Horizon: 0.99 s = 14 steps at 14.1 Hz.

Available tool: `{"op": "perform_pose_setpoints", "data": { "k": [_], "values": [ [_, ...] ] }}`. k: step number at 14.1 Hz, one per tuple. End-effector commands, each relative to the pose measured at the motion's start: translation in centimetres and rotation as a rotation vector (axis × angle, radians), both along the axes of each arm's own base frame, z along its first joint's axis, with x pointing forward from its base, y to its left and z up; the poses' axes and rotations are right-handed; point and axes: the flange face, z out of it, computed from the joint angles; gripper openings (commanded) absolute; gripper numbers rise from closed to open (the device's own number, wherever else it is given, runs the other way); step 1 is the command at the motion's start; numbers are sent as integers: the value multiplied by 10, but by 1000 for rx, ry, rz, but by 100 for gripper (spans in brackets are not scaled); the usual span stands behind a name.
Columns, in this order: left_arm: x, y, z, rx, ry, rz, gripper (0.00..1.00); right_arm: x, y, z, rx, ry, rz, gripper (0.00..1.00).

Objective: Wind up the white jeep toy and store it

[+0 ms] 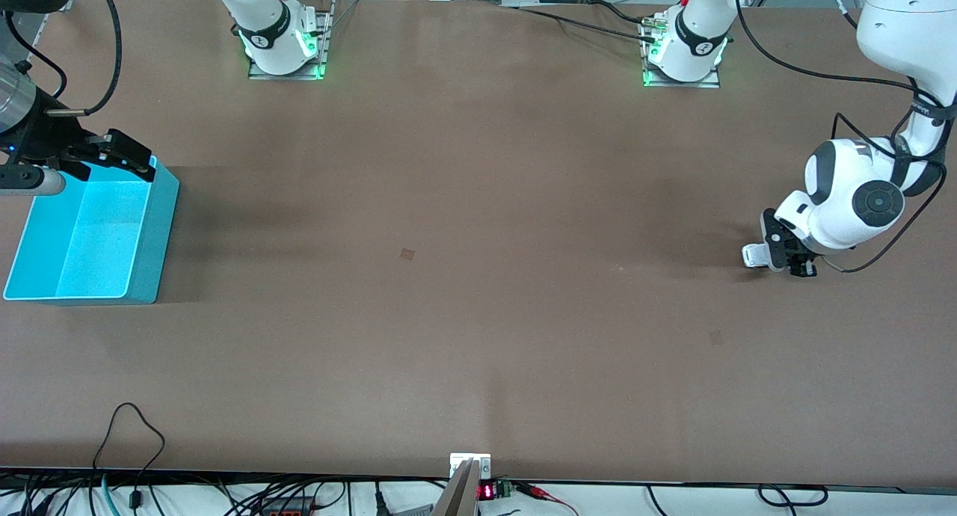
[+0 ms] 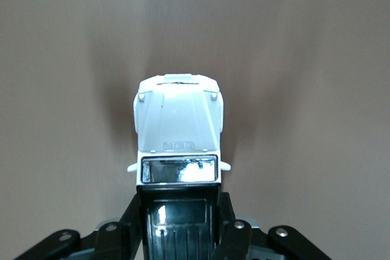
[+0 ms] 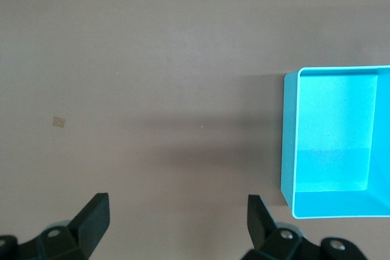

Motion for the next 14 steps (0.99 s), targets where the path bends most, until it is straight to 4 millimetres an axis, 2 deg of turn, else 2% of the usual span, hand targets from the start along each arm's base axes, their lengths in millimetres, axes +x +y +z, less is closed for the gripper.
{"op": "perform_pose_setpoints", "data": {
  "k": [1, 6, 9, 11, 14],
  "values": [
    [-10, 27, -38, 3, 27, -8, 7, 1, -1, 5, -4, -3, 0, 100],
    [-9, 73, -46, 14, 23, -98, 7, 1, -1, 5, -6, -3, 0, 100],
    [-10, 90, -46, 16, 23, -103, 7, 1, -1, 5, -6, -3, 0, 100],
    [-13, 99, -46, 15, 24, -91, 7, 1, -1, 6, -4, -4, 2, 100],
    [-10, 98, -44, 16, 20, -104, 9, 1, -1, 6, -6, -4, 0, 100]
  ]
}}
